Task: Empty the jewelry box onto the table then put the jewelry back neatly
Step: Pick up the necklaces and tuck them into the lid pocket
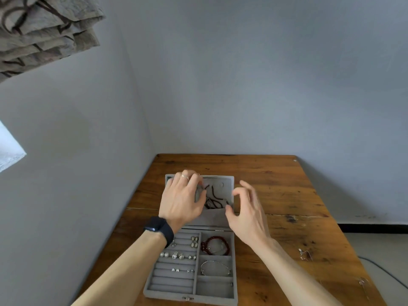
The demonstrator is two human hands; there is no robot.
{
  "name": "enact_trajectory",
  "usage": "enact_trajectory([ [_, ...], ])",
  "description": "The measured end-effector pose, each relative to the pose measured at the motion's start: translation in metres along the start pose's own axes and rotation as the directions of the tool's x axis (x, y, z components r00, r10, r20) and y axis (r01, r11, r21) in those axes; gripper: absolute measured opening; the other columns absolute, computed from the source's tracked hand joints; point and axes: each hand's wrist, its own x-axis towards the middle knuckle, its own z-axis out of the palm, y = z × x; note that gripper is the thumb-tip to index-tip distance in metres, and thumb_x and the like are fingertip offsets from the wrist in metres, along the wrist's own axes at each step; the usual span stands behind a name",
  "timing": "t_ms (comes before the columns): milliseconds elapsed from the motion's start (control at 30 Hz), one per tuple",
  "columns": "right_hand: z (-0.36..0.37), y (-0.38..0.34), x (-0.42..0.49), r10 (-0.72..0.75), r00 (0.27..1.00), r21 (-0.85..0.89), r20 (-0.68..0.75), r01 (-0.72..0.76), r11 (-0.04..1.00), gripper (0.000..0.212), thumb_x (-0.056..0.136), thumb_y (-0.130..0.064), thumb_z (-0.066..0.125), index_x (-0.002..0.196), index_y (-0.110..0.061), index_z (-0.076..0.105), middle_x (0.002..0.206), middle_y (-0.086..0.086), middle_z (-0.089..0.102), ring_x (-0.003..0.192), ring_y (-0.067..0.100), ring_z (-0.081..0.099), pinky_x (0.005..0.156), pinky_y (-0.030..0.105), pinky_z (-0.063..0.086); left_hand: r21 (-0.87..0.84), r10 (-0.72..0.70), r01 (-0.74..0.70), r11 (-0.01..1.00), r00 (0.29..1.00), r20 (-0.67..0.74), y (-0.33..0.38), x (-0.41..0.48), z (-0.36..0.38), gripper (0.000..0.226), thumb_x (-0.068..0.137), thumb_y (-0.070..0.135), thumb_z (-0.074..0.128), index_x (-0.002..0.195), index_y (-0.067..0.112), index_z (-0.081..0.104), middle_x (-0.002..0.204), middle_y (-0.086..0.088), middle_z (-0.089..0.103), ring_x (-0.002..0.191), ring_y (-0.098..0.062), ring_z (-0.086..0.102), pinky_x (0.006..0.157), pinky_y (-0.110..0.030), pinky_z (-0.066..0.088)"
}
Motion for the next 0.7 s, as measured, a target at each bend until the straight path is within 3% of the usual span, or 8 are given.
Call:
enact_trajectory([
  [100, 0.008, -0.004, 0.001, 0.269, 0.955, 0.201, 0.121, -0.289, 0.936, 0.058, 0.090, -0.027, 0.071, 0.136, -0.021, 0.037, 0.134, -0.001, 0.054, 0.104, 0.009, 0.058, 0.079, 0.012, 0.041, 0.098, 0.156, -0.160, 0.982, 0.987, 0.045, 0.000, -0.033, 0.009, 0.010, 0.085, 0.033, 0.071, 0.090, 0.024, 0.071, 0.091, 0.006, 0.068, 0.083, -0.019, 0.058, 0.069, -0.033, 0.043],
  [167, 0.014, -0.006, 0.004, 0.361, 0.917, 0.258, 0.171, -0.395, 0.882, 0.056, 0.095, -0.032, 0.065, 0.143, -0.020, 0.038, 0.131, -0.001, 0.059, 0.100, 0.007, 0.055, 0.080, 0.015, 0.040, 0.129, 0.209, -0.217, 0.968, 0.975, 0.071, -0.002, -0.043, 0.012, 0.008, 0.085, 0.028, 0.074, 0.092, 0.024, 0.077, 0.089, 0.007, 0.073, 0.082, -0.021, 0.062, 0.066, -0.035, 0.047],
  [233, 0.020, -0.009, 0.006, 0.402, 0.903, 0.277, 0.153, -0.430, 0.859, 0.046, 0.097, -0.031, 0.062, 0.138, -0.018, 0.046, 0.128, 0.001, 0.062, 0.102, 0.010, 0.057, 0.083, 0.018, 0.041, 0.140, 0.194, -0.202, 0.969, 0.979, 0.067, 0.000, -0.045, 0.012, 0.012, 0.083, 0.023, 0.077, 0.095, 0.023, 0.078, 0.088, 0.006, 0.075, 0.081, -0.022, 0.064, 0.065, -0.035, 0.048],
  [300, 0.023, -0.013, 0.008, 0.433, 0.890, 0.307, 0.145, -0.457, 0.835, 0.038, 0.093, -0.027, 0.068, 0.126, -0.022, 0.051, 0.115, -0.005, 0.064, 0.091, 0.006, 0.058, 0.069, 0.007, 0.040, 0.147, 0.183, -0.191, 0.970, 0.981, 0.067, 0.003, -0.043, 0.011, 0.010, 0.083, 0.022, 0.077, 0.093, 0.022, 0.079, 0.085, 0.006, 0.075, 0.080, -0.022, 0.064, 0.066, -0.034, 0.048],
  [367, 0.024, -0.017, 0.010, 0.477, 0.863, 0.344, 0.168, -0.505, 0.792, 0.040, 0.086, -0.026, 0.076, 0.115, -0.027, 0.048, 0.104, -0.011, 0.061, 0.081, -0.001, 0.055, 0.057, 0.006, 0.039, 0.156, 0.204, -0.215, 0.964, 0.976, 0.083, 0.007, -0.042, 0.011, 0.006, 0.083, 0.023, 0.076, 0.088, 0.023, 0.078, 0.082, 0.006, 0.075, 0.079, -0.022, 0.063, 0.067, -0.034, 0.048],
  [533, 0.029, -0.020, 0.013, 0.569, 0.769, 0.562, 0.290, -0.619, 0.549, 0.034, 0.078, -0.026, 0.079, 0.106, -0.028, 0.059, 0.104, -0.007, 0.070, 0.094, 0.011, 0.064, 0.081, 0.032, 0.051, 0.186, 0.188, -0.213, 0.959, 0.971, 0.147, 0.009, -0.042, 0.013, 0.005, 0.084, 0.025, 0.072, 0.083, 0.026, 0.077, 0.079, 0.008, 0.072, 0.078, -0.021, 0.060, 0.070, -0.035, 0.046],
  [600, 0.030, -0.021, 0.012, 0.578, 0.772, 0.573, 0.266, -0.608, 0.549, 0.026, 0.086, -0.023, 0.072, 0.108, -0.029, 0.060, 0.110, -0.005, 0.069, 0.097, 0.012, 0.063, 0.084, 0.032, 0.050, 0.192, 0.166, -0.199, 0.961, 0.970, 0.176, 0.010, -0.044, 0.013, 0.006, 0.082, 0.024, 0.074, 0.086, 0.027, 0.077, 0.079, 0.008, 0.073, 0.079, -0.021, 0.061, 0.072, -0.035, 0.048],
  [700, 0.031, -0.026, 0.010, 0.579, 0.778, 0.523, 0.245, -0.609, 0.597, 0.032, 0.086, -0.017, 0.072, 0.112, -0.028, 0.057, 0.108, -0.006, 0.067, 0.092, 0.008, 0.062, 0.071, 0.022, 0.047, 0.193, 0.143, -0.182, 0.964, 0.970, 0.199, 0.011, -0.047, 0.013, 0.012, 0.078, 0.020, 0.078, 0.088, 0.026, 0.077, 0.080, 0.008, 0.073, 0.077, -0.020, 0.063, 0.073, -0.034, 0.050],
])
